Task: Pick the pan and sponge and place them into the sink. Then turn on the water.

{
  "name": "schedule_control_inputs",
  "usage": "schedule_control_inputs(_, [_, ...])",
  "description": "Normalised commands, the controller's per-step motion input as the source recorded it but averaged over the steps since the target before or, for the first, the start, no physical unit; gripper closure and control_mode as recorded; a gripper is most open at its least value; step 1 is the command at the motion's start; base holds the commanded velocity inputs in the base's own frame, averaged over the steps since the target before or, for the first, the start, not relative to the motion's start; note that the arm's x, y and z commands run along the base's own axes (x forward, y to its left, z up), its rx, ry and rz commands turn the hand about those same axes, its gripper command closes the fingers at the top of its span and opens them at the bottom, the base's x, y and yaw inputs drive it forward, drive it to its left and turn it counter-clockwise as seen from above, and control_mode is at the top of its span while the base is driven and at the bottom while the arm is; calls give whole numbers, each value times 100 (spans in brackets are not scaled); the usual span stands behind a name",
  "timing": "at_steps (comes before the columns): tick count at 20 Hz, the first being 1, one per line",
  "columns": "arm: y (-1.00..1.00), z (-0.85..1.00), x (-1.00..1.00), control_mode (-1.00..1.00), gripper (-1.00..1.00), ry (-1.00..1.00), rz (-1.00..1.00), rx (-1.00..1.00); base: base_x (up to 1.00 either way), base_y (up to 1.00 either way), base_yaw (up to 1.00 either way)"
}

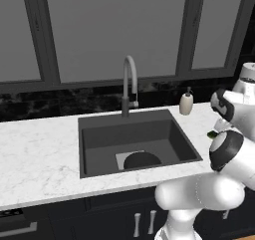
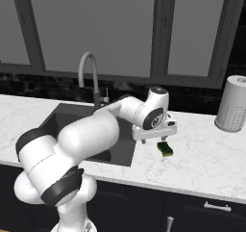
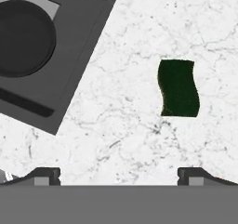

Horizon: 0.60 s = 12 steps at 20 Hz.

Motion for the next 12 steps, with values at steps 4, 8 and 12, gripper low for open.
schedule_control_inputs(4, [-24, -31, 20, -100, -100, 4, 0, 0, 0, 0, 0])
schedule_control_inputs(8, [-26, -25, 29, -100, -100, 5, 1, 0, 0, 0, 0])
schedule_control_inputs(12, [-19, -13, 34, -100, -100, 6, 1, 0, 0, 0, 0])
